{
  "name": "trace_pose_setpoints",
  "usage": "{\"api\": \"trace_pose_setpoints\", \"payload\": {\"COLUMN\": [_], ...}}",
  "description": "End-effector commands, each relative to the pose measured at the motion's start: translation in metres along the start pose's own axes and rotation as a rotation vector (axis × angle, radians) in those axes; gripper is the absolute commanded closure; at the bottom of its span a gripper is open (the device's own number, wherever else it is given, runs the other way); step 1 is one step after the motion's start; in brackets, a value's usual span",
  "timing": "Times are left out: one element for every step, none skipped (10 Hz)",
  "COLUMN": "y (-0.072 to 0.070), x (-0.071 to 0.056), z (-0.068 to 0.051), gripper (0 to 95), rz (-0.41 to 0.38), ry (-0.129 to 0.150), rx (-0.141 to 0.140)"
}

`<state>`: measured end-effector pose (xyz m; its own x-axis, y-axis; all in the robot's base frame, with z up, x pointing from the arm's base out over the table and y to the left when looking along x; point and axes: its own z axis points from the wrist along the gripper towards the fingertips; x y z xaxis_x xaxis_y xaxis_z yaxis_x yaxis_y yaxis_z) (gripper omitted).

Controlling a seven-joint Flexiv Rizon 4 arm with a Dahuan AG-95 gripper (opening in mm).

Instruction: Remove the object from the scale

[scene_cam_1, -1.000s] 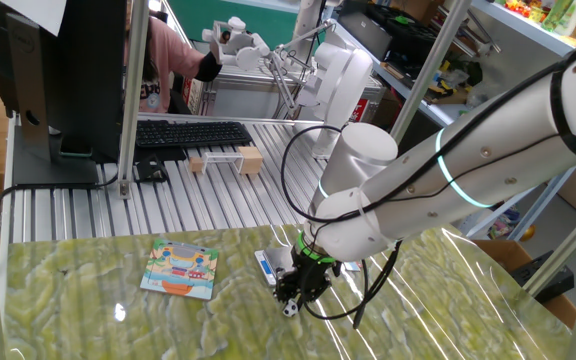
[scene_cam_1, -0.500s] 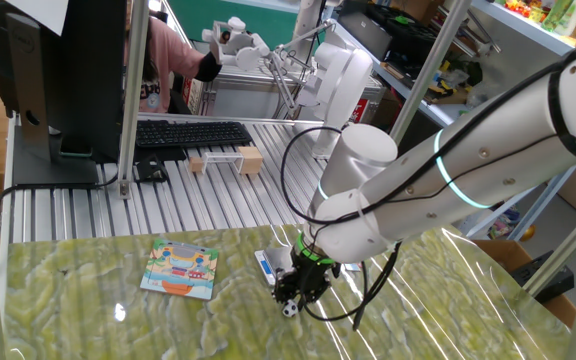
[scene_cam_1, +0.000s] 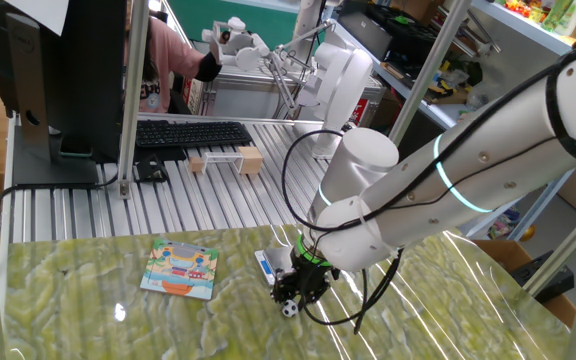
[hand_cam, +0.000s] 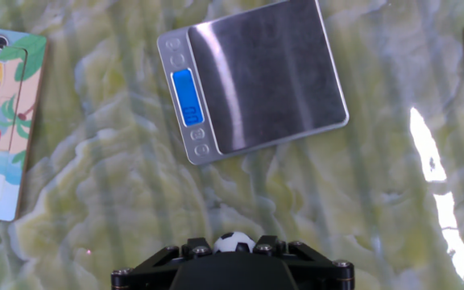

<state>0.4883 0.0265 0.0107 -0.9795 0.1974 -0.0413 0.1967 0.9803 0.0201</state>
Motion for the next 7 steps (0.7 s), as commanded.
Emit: {"api": "trace_pose_setpoints", "payload": {"y": [0.000,0.000,-0.001,-0.003,-0.007,-0.009,-0.008], "x": [0.000,0.000,0.000,0.001,0.004,0.007,0.011], "z": [0.000,-0.001,-0.003,-0.007,-0.015,-0.021,-0.026], "gripper": [38.0,38.0,38.0,38.0,38.0,38.0,38.0], "rz": [0.002,0.002,0.002,0.000,-0.002,0.012,0.026], "ry": [0.001,0.002,0.004,0.006,0.011,0.013,0.014], "rx": [-0.001,-0.001,-0.001,-0.001,-0.002,-0.009,-0.012]}}
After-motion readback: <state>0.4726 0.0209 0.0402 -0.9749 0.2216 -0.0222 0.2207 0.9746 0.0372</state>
